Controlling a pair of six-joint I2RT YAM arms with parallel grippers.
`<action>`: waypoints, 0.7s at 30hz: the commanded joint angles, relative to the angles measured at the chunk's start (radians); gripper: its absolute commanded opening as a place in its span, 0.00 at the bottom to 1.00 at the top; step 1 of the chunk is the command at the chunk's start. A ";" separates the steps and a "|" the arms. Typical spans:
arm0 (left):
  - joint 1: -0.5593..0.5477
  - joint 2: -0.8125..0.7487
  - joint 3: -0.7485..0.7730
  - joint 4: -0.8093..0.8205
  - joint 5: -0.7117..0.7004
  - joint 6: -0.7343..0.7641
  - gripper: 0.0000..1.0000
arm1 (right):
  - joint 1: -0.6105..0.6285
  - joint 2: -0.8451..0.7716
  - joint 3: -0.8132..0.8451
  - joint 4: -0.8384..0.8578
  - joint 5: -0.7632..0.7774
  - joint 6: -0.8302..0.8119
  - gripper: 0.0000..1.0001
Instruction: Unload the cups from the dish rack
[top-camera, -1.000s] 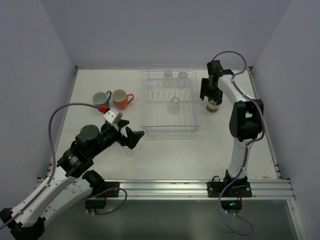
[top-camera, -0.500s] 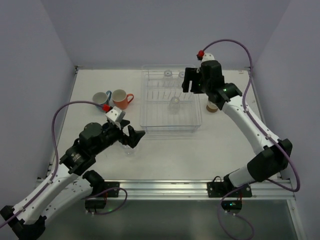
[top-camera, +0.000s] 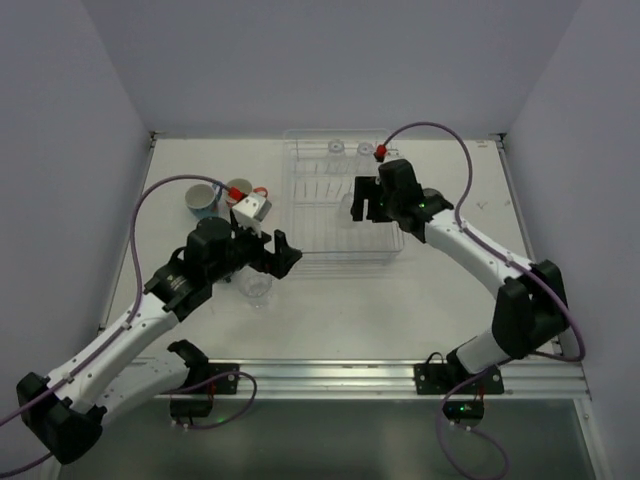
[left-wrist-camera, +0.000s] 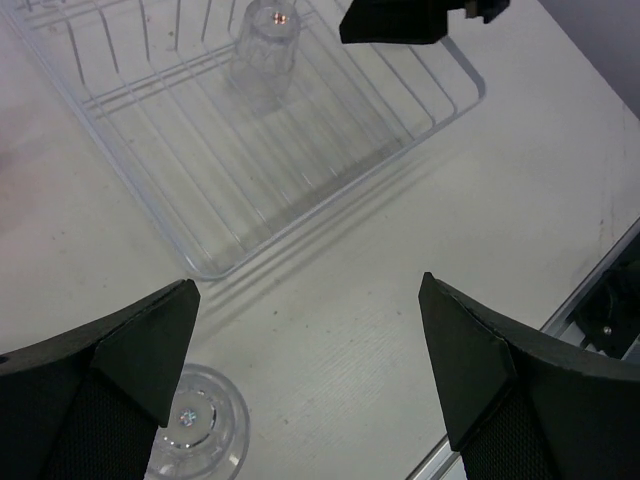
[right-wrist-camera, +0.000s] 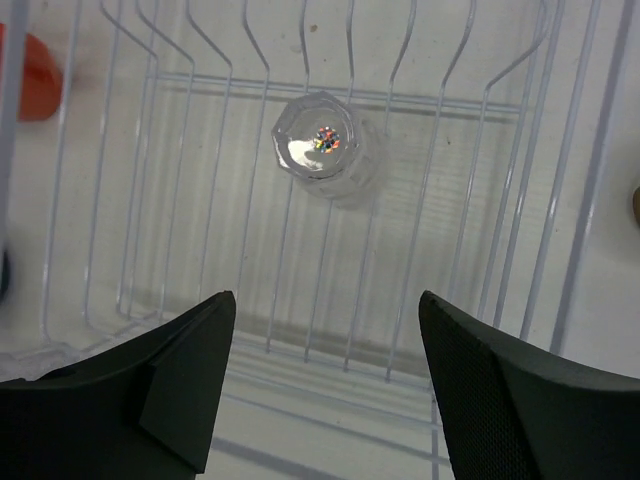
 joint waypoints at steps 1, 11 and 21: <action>0.001 0.117 0.140 0.070 0.036 -0.061 1.00 | 0.002 -0.220 -0.062 0.143 -0.004 0.039 0.76; -0.158 0.702 0.553 0.031 -0.243 -0.098 0.99 | -0.003 -0.730 -0.371 0.175 0.107 0.121 0.66; -0.212 1.104 0.882 -0.034 -0.492 0.021 0.99 | -0.016 -0.997 -0.521 0.166 0.100 0.148 0.65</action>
